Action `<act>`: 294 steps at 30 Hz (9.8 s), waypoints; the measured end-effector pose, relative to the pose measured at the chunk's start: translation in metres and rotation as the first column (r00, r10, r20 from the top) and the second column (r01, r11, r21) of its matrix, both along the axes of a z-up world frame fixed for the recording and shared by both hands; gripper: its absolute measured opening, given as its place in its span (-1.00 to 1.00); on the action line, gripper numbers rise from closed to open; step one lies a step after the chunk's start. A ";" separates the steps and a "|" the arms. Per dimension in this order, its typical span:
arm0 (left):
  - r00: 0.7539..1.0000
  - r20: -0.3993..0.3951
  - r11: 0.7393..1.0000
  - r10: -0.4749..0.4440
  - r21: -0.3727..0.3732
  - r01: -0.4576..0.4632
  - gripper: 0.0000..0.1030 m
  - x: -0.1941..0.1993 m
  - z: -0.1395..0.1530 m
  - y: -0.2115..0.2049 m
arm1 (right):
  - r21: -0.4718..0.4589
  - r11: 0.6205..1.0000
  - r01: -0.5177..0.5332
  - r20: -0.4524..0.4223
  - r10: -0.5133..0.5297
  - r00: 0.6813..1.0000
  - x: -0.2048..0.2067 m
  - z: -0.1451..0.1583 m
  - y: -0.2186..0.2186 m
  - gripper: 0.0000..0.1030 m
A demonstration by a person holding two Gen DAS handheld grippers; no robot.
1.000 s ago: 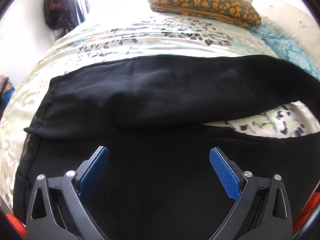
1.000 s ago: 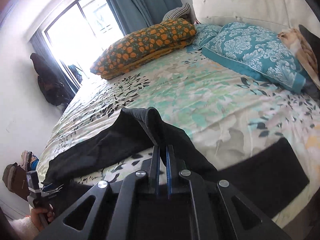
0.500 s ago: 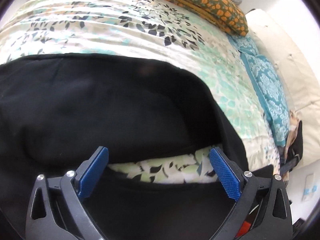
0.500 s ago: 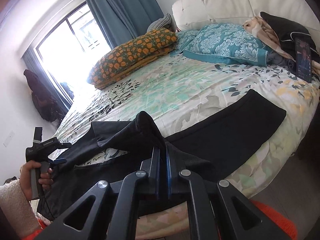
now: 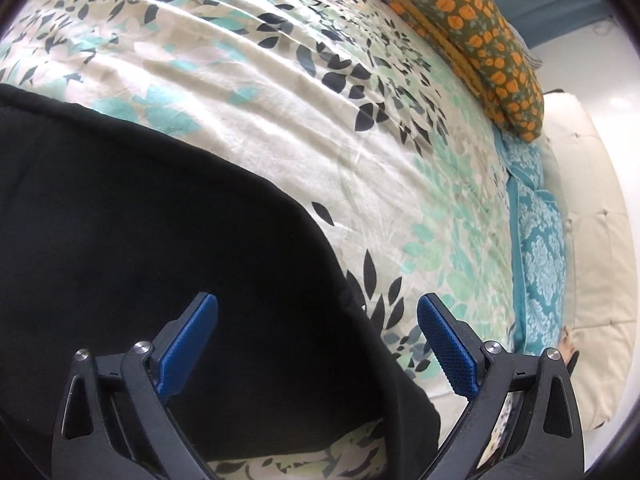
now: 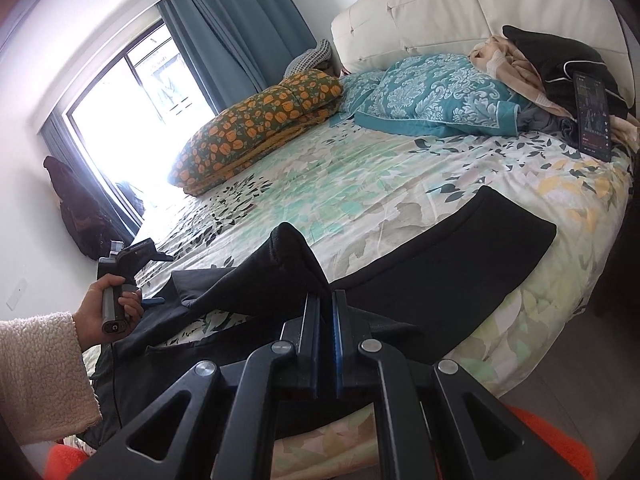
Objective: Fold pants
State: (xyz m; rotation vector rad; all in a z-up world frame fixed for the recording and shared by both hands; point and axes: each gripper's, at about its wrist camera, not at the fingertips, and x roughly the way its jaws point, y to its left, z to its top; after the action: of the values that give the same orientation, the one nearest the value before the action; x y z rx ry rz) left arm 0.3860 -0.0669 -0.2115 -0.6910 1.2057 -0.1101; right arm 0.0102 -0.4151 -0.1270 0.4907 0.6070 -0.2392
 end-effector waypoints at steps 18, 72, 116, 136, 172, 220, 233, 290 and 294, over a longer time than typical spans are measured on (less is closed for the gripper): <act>0.912 0.405 0.997 -0.065 0.058 0.046 -0.93 -0.161 0.144 0.033 | -0.309 0.936 -0.167 0.105 0.208 0.972 0.082 0.093 -0.080 -0.91; 0.879 0.177 0.876 -0.443 0.294 0.382 -0.94 -0.352 0.044 -0.083 | -0.233 0.947 -0.222 -0.606 0.037 0.795 0.081 -0.030 -0.171 -0.93; 0.974 0.027 0.970 0.225 0.085 -0.227 0.30 -0.364 0.041 0.357 | 0.140 0.935 -0.327 -0.315 0.355 0.880 0.083 -0.072 0.148 0.40; 0.995 0.073 0.869 0.066 0.485 -0.093 -1.00 -0.367 0.060 0.358 | 0.054 0.936 -0.348 -0.455 0.333 0.826 0.084 -0.094 0.152 0.49; 0.941 0.167 0.792 -0.295 0.594 0.143 0.47 -0.311 0.024 0.193 | 0.696 0.538 -0.474 -0.308 0.822 0.480 0.408 -0.133 0.370 0.70; 0.930 0.095 0.679 -0.355 0.710 0.187 0.95 -0.330 0.021 0.102 | -0.171 0.937 -0.305 -0.517 0.178 0.837 0.080 -0.098 0.170 0.92; 0.942 0.082 0.693 -0.325 0.699 0.178 0.98 -0.329 0.015 0.106 | 0.333 0.943 0.021 -0.057 -0.002 0.998 0.042 -0.006 -0.050 0.91; 0.673 0.041 0.600 -0.738 0.495 0.628 0.70 -0.280 0.006 -0.254 | 0.494 0.869 0.023 -0.108 0.036 0.993 0.001 -0.063 -0.262 -0.56; 0.741 0.096 0.713 -0.664 0.379 0.590 0.70 -0.276 0.030 -0.200 | 0.543 0.839 -0.049 -0.008 0.064 0.998 -0.001 -0.040 -0.241 -0.59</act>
State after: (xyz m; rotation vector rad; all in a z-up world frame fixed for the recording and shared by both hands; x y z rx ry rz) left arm 0.1095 -0.2670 -0.1814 0.0622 1.1570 -0.5428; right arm 0.0094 -0.6562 -0.1672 1.0207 0.7143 -0.0088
